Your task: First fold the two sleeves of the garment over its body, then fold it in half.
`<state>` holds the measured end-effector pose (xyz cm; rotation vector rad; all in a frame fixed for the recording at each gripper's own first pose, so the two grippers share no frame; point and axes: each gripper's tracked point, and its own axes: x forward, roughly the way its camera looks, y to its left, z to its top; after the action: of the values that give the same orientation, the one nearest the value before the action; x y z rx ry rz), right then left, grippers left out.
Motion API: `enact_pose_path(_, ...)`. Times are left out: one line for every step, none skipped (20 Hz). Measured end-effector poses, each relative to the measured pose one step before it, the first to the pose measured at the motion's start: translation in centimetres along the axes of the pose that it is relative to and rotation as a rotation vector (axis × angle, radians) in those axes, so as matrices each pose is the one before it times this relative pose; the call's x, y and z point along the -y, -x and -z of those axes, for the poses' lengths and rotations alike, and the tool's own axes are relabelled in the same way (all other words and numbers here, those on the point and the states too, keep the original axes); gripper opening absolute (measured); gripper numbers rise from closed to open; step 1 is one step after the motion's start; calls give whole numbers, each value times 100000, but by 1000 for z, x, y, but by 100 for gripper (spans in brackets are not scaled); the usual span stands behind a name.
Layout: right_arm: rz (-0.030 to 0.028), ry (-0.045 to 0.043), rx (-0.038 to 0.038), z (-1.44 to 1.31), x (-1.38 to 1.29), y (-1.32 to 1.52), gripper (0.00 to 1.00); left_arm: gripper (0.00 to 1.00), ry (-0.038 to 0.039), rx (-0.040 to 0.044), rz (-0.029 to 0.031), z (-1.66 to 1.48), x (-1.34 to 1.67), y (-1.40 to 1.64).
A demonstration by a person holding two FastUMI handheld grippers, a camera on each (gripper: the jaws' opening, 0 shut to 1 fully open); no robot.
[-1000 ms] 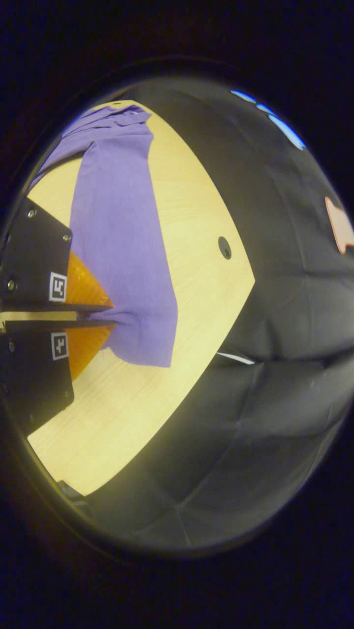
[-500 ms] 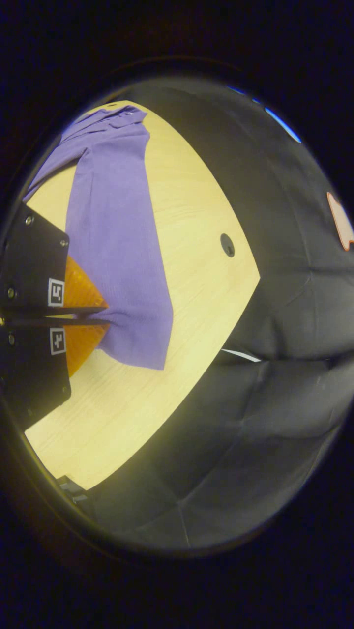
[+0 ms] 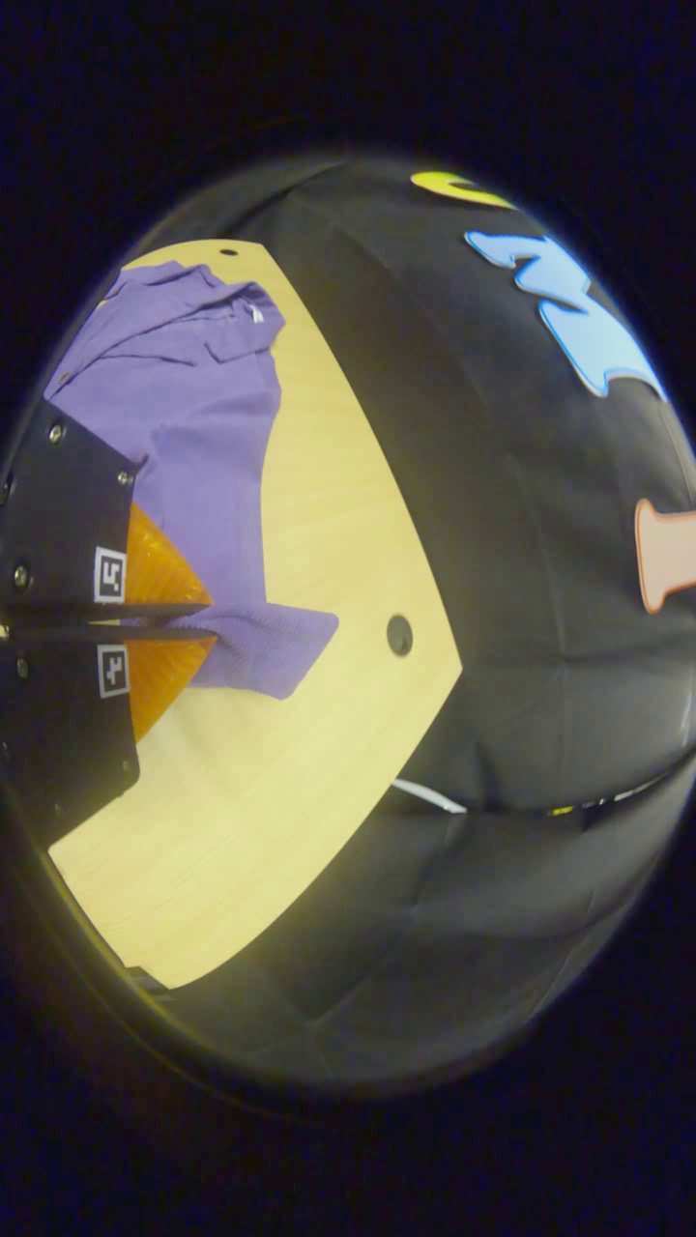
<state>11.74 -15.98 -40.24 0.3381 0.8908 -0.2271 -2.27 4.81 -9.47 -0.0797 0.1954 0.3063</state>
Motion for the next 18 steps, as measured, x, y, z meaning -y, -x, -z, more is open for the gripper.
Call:
enact_pose_path(-2297, 1719, 81, -9, -1784, 242, 1, 92, 304, -177, -118, 225, -537, 125)
enact_pose_path(-2490, 1151, -135, 239, -1795, 19, 1, 92, 76, -96, -543, 141, -629, 18)
enact_pose_path(-2500, 864, -387, 41, -1775, 36, 1, 92, -37, -82, -708, 52, -706, -27)
enact_pose_path(-2362, 769, -296, 98, -1475, 250, 1, 92, 23, -38, -764, 106, -826, 35)
enact_pose_path(-2254, 712, -246, 97, -1750, 65, 1, 92, 135, 113, -742, 105, -813, 97)
enact_pose_path(-2211, 780, -419, 234, -1764, -28, 1, 92, 62, -51, -852, -9, -899, -12)
enact_pose_path(-2162, 870, -589, 164, -1781, -103, 1, 92, 44, -264, -966, 154, -888, -25)
enact_pose_path(-1928, 905, -371, 364, -1932, -153, 1, 92, 66, -303, -931, 224, -947, -74)
enact_pose_path(-1836, 779, -406, 198, -1715, -78, 1, 92, 77, -263, -950, 229, -913, -8)
enact_pose_path(-1783, 731, -470, 457, -1889, -303, 1, 92, 131, -248, -938, 109, -966, -122)
enact_pose_path(-1667, 855, -475, 295, -1828, -177, 1, 92, 166, -199, -954, 128, -1044, -134)
enact_pose_path(-1455, 1192, -524, 404, -1604, -203, 1, 92, 65, -216, -935, 169, -993, -98)
enact_pose_path(-1551, 1461, -531, 319, -1658, -242, 1, 92, 20, -240, -1058, 82, -986, -223)
enact_pose_path(-1542, 1385, -552, 372, -1560, -270, 1, 92, 67, -205, -1105, 115, -1020, -109)
enact_pose_path(-1658, 1080, -726, 260, -1484, -237, 1, 92, 140, -203, -1002, 172, -971, -86)
enact_pose_path(-1403, 1054, -444, 399, -1508, -321, 1, 92, 84, -264, -1049, 178, -928, -132)
enact_pose_path(-1502, 909, -707, 279, -1496, -240, 1, 92, 16, -245, -1151, 68, -940, -133)
enact_pose_path(-1485, 897, -694, 435, -1432, -227, 1, 92, -8, -173, -1092, 92, -872, -70)
